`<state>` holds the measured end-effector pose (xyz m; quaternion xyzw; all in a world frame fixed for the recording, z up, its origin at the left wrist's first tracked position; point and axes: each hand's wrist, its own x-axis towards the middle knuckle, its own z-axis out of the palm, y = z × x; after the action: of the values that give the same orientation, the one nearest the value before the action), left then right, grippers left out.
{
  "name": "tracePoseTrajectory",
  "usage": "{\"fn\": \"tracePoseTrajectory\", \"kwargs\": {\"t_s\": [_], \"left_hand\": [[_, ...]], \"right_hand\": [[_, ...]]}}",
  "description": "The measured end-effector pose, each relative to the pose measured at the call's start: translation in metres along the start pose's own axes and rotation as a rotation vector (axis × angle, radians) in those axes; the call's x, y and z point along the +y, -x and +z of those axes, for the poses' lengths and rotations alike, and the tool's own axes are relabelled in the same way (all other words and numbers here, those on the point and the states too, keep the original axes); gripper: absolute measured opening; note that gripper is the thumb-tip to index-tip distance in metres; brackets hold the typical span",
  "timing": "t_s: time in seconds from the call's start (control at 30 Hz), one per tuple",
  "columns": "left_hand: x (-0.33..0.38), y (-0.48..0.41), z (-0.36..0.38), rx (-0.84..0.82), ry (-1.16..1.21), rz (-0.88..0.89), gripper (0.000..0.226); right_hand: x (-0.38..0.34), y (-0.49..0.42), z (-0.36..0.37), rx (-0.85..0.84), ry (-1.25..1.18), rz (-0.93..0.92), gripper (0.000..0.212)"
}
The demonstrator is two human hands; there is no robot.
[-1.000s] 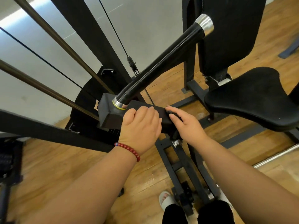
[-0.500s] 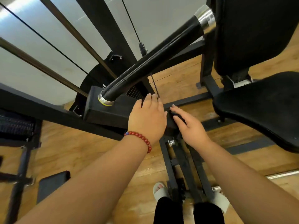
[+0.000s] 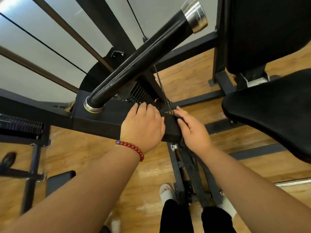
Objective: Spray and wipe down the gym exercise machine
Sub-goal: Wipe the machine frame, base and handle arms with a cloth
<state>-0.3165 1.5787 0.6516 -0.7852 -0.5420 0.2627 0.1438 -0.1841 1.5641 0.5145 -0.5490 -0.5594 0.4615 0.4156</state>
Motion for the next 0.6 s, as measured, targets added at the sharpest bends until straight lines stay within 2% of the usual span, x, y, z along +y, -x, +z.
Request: {"fn": "tracePoseTrajectory", "kwargs": {"t_s": [0.07, 0.1, 0.13, 0.2, 0.3, 0.37, 0.43, 0.53, 0.6], "left_hand": [[0.001, -0.001, 0.002, -0.014, 0.013, -0.002, 0.057], [0.001, -0.001, 0.002, -0.021, 0.014, -0.002, 0.057], [0.002, -0.001, 0.003, -0.023, 0.012, -0.002, 0.058], [0.002, -0.003, 0.003, -0.024, 0.006, -0.001, 0.059], [0.003, -0.002, 0.003, -0.024, -0.004, -0.012, 0.061], [0.003, -0.002, 0.004, -0.015, -0.004, -0.01, 0.061], [0.003, -0.002, 0.005, -0.001, -0.003, -0.009, 0.059], [0.005, -0.002, 0.005, 0.011, -0.003, -0.012, 0.059], [0.007, -0.002, 0.004, -0.012, 0.011, -0.03, 0.06]], "right_hand": [[0.014, -0.014, -0.01, 0.039, -0.111, 0.343, 0.034], [0.019, -0.017, -0.013, 0.064, -0.153, 0.468, 0.033], [0.02, -0.017, -0.012, 0.075, -0.165, 0.516, 0.033], [0.008, -0.008, -0.006, 0.077, -0.121, 0.406, 0.035], [-0.01, 0.014, 0.007, 0.045, -0.031, -0.027, 0.038], [0.0, 0.016, 0.006, 0.009, 0.006, -0.148, 0.039], [0.015, 0.009, -0.003, 0.003, -0.045, -0.06, 0.039], [0.028, 0.0, -0.014, 0.019, -0.184, 0.269, 0.036], [0.029, -0.001, -0.013, 0.037, -0.232, 0.355, 0.036]]}}
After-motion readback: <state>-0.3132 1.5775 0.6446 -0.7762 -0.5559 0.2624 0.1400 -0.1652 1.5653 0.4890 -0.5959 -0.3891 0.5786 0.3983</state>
